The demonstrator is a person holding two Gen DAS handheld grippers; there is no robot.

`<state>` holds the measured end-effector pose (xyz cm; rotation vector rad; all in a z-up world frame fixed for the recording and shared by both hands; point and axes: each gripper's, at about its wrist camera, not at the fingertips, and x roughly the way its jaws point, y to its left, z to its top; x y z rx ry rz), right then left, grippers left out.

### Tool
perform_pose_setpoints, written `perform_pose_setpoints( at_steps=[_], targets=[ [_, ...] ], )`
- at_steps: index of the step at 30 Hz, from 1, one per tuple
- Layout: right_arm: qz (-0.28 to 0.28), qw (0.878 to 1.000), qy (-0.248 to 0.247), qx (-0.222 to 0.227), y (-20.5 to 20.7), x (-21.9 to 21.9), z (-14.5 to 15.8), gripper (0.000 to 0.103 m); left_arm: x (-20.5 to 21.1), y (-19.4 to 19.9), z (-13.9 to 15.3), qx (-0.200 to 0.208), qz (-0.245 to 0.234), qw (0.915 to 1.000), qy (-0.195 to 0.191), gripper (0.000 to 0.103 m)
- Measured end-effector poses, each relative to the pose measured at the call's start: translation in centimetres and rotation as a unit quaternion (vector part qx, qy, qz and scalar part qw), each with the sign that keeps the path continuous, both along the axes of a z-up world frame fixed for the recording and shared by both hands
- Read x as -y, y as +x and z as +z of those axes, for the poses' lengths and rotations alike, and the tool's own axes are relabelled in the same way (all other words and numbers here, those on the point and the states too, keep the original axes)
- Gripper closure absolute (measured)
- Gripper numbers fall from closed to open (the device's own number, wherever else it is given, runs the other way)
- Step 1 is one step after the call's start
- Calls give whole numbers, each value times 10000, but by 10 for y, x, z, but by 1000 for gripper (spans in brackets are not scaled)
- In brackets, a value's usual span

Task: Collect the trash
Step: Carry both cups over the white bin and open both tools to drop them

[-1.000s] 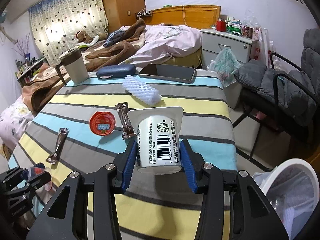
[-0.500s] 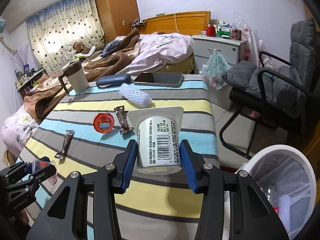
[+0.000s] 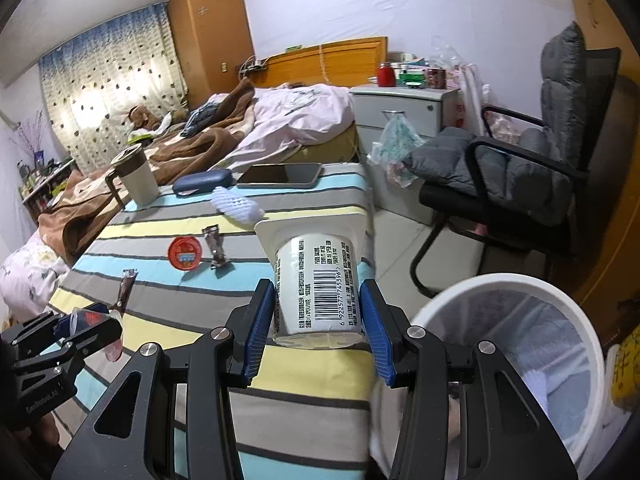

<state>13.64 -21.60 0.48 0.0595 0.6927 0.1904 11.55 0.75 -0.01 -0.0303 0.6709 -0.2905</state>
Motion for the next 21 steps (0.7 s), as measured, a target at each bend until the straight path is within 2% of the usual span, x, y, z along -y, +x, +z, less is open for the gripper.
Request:
perform_pose_setpoints(
  at_steps=[11,16,17,18,20,21],
  targets=[
    [-526,9985,40,134,-23,42,7,56,54,2,15,206,-562,9982,46,68],
    [-722,9973,82,132,-30,56,5,56,54,0,13,171,-539,9984,-49,68],
    [-713,9973,87,132,-30,56,4,56,51,-1,12,165,-473,9987,-82,65],
    [-698,9974,88,135,-31,56,3,56,46,-3,12,170,-337,9993,-33,52],
    [-650,9977,99,129,-31,53,1,56,38,-10,12,314,-131,9993,148,36],
    [-620,9979,113,116,-32,51,0,56,32,-14,11,352,-102,9992,155,36]
  ],
)
